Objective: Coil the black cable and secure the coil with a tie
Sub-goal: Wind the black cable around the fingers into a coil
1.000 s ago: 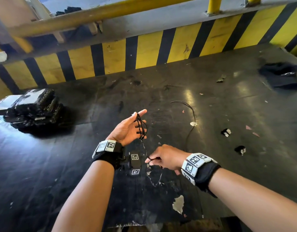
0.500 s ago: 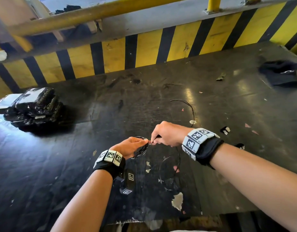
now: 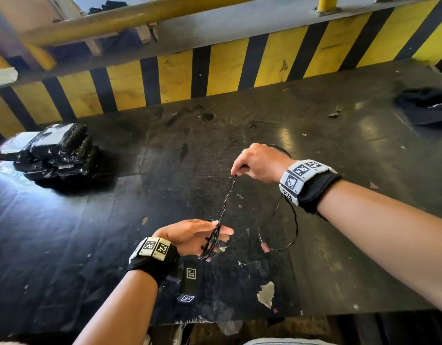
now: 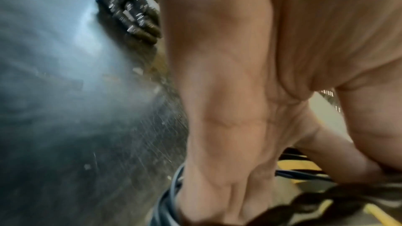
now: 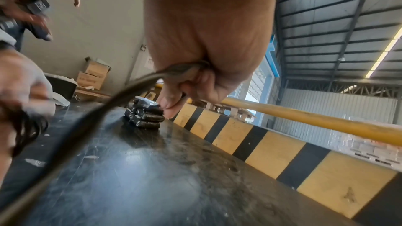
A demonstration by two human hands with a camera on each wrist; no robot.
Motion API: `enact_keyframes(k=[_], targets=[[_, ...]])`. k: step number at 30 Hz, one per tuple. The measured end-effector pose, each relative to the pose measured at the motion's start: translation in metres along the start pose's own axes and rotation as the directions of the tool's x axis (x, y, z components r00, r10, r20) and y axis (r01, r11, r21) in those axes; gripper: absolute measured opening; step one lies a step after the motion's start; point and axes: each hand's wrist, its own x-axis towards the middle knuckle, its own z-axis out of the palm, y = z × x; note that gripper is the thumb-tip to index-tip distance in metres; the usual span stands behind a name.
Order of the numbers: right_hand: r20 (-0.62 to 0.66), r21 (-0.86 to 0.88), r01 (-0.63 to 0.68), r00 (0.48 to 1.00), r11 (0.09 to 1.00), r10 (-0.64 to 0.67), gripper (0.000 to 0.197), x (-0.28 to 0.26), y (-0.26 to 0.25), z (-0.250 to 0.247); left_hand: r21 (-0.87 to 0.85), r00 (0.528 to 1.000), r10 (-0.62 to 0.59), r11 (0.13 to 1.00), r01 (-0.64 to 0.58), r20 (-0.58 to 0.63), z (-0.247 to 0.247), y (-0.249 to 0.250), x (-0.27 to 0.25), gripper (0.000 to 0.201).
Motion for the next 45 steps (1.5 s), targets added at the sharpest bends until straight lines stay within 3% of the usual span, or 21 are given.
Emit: enact_keyframes(k=[4, 10, 16, 19, 22, 28, 31, 35, 39, 45], targets=[[-0.073, 0.035, -0.054, 0.996, 0.998, 0.056, 0.017, 0.006, 0.002, 0.017, -0.138, 0.988, 0.147, 0.980, -0.141, 0.035, 0.011, 0.004, -0.008, 0.042], [-0.069, 0.242, -0.080, 0.993, 0.967, 0.100, 0.009, 0.009, 0.005, 0.051, -0.165, 0.946, 0.275, 0.955, -0.248, 0.171, 0.030, 0.027, -0.022, 0.033], [-0.030, 0.469, -0.048, 0.997, 0.882, 0.070, 0.009, -0.010, 0.001, 0.075, -0.263, 0.836, 0.454, 0.885, -0.384, 0.308, 0.046, 0.051, -0.029, 0.030], [0.018, 0.465, -0.043, 0.999, 0.885, 0.039, 0.016, -0.031, 0.000, 0.097, -0.291, 0.774, 0.570, 0.817, -0.498, 0.275, 0.049, 0.064, -0.028, 0.028], [0.068, 0.461, 0.001, 0.997, 0.887, -0.037, 0.016, -0.048, -0.015, 0.114, -0.250, 0.762, 0.623, 0.777, -0.578, 0.175, 0.044, 0.076, -0.018, 0.032], [0.222, 0.365, 0.028, 0.968, 0.930, -0.116, 0.019, -0.057, -0.027, 0.127, -0.176, 0.840, 0.532, 0.821, -0.543, -0.108, 0.019, 0.088, 0.003, 0.056], [0.255, 0.303, 0.061, 0.956, 0.951, -0.143, 0.024, -0.058, -0.029, 0.122, -0.153, 0.861, 0.486, 0.849, -0.506, -0.149, 0.006, 0.085, 0.012, 0.063], [0.272, 0.253, 0.009, 0.959, 0.967, -0.080, 0.027, -0.059, -0.022, 0.116, -0.104, 0.859, 0.454, 0.867, -0.487, -0.238, -0.011, 0.075, 0.022, 0.044], [0.286, 0.168, 0.018, 0.956, 0.986, -0.067, 0.024, -0.058, -0.027, 0.101, -0.022, 0.850, 0.428, 0.890, -0.455, -0.307, -0.017, 0.063, 0.029, 0.040], [0.174, -0.035, 0.058, 0.983, 0.998, -0.051, 0.020, -0.043, -0.023, 0.061, 0.185, 0.860, 0.325, 0.944, -0.273, -0.393, -0.028, 0.031, 0.035, 0.036]])
